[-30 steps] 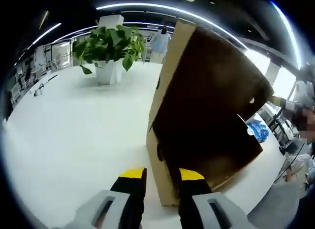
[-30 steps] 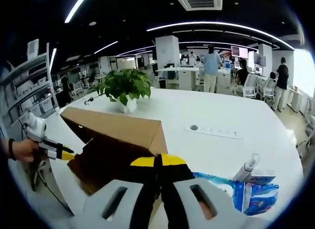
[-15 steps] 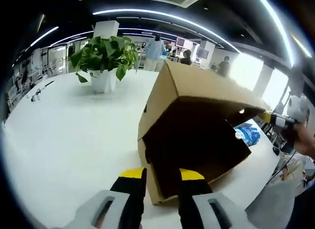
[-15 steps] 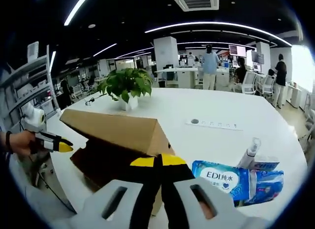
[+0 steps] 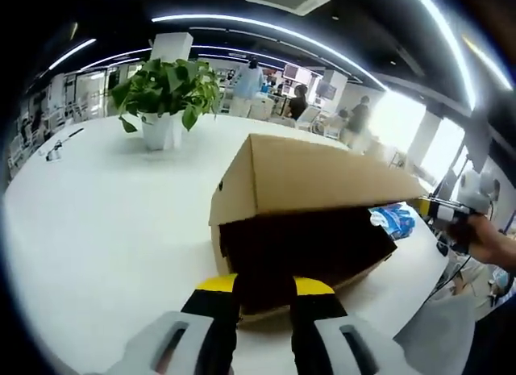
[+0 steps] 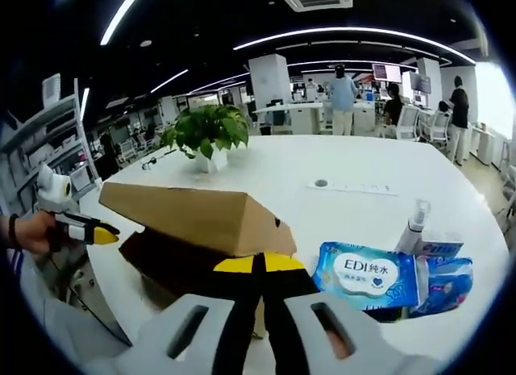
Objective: Operate the shoe box by opening the lid, removing the specified soft item, and placing it in the target area until the item is outside and the box remains undamaged.
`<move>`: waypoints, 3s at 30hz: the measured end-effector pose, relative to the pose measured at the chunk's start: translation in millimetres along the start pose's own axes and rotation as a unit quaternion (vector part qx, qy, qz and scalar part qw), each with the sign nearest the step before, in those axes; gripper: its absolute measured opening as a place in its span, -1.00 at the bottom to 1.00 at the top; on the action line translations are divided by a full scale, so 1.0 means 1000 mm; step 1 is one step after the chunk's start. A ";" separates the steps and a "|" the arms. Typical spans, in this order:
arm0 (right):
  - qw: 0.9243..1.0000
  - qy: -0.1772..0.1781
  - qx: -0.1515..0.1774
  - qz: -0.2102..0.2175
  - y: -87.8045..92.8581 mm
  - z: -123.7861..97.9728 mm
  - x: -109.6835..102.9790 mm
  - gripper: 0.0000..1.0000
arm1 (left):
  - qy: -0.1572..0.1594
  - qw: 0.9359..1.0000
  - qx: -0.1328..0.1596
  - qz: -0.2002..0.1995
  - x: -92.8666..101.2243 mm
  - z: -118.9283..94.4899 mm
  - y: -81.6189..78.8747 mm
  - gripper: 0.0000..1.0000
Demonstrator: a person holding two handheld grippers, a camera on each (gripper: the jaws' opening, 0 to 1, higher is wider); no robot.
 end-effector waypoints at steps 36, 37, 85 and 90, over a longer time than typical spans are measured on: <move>0.997 0.008 -0.044 0.065 0.067 0.001 0.008 -1.00 | -0.012 1.000 -0.025 -0.006 -0.013 -0.009 0.037 -0.52; 0.997 0.008 -0.043 0.064 0.067 0.001 0.008 -1.00 | -0.012 1.000 -0.026 -0.008 -0.013 -0.010 0.038 -0.53; 0.988 -0.017 -0.052 0.147 0.073 0.022 -0.007 -0.54 | 0.007 0.992 -0.040 -0.122 -0.016 0.027 0.024 -0.44; 0.987 -0.004 -0.054 0.150 0.064 0.034 0.004 -0.55 | 0.018 0.991 -0.044 -0.122 -0.018 0.044 0.012 -0.44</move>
Point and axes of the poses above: the point that each gripper's makers call its tool centre point, and the gripper's own axes: z roughly forward along the fingers, x roughly to its right, y roughly out of its underside, the point moved 1 cm from there along -z, roughly backward along the fingers, and after that the axes turned 7 degrees about -y, right-handed, at the moved point
